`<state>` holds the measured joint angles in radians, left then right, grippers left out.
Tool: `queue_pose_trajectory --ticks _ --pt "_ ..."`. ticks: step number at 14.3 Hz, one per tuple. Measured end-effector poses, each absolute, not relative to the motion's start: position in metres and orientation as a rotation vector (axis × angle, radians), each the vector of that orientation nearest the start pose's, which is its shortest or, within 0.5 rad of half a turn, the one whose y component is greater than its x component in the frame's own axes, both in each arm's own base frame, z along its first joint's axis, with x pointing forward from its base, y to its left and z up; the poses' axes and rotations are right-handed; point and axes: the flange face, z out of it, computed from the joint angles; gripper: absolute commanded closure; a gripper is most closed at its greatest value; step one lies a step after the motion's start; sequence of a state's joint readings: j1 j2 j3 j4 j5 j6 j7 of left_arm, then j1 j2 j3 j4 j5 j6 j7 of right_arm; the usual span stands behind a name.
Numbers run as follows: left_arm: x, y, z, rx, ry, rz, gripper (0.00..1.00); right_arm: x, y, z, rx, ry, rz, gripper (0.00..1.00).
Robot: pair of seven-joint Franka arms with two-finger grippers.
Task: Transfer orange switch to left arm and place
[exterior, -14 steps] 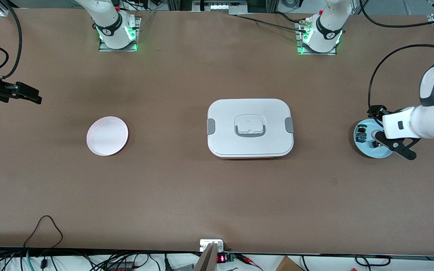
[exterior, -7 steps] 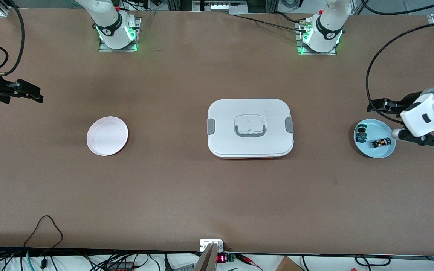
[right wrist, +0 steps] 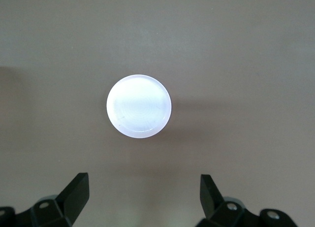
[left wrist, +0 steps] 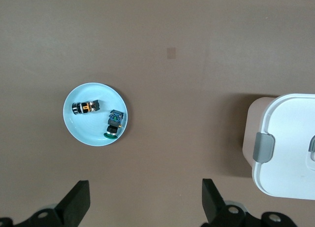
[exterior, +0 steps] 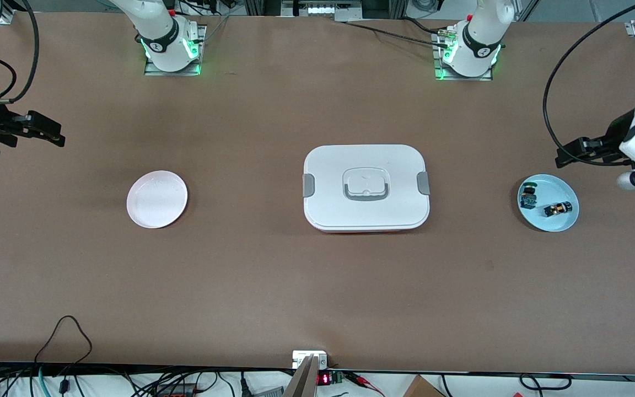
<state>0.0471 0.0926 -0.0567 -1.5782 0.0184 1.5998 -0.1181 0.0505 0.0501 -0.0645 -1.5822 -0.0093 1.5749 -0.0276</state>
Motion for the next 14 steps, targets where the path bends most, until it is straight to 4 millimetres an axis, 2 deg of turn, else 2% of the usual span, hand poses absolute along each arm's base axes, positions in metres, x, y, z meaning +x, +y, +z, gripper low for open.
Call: queue_pose_trajectory --ticks 3,5,8,14 --pt "0.57 -0.007 0.57 -3.124 -0.052 -0.004 0.0 0.566 -0.008 0.596 -3.152 -0.019 0.079 0.0" --pt "0.564 -0.001 0.566 -3.123 0.041 -0.031 0.0 0.565 -0.007 0.596 -3.151 -0.022 0.09 0.0" --pt "0.561 0.01 0.567 -3.122 0.047 -0.032 0.0 0.561 -0.006 0.595 -3.149 -0.023 0.136 0.0" --pt "0.561 0.011 0.566 -3.123 0.05 -0.024 0.0 0.559 -0.006 0.593 -3.147 -0.024 0.17 0.0"
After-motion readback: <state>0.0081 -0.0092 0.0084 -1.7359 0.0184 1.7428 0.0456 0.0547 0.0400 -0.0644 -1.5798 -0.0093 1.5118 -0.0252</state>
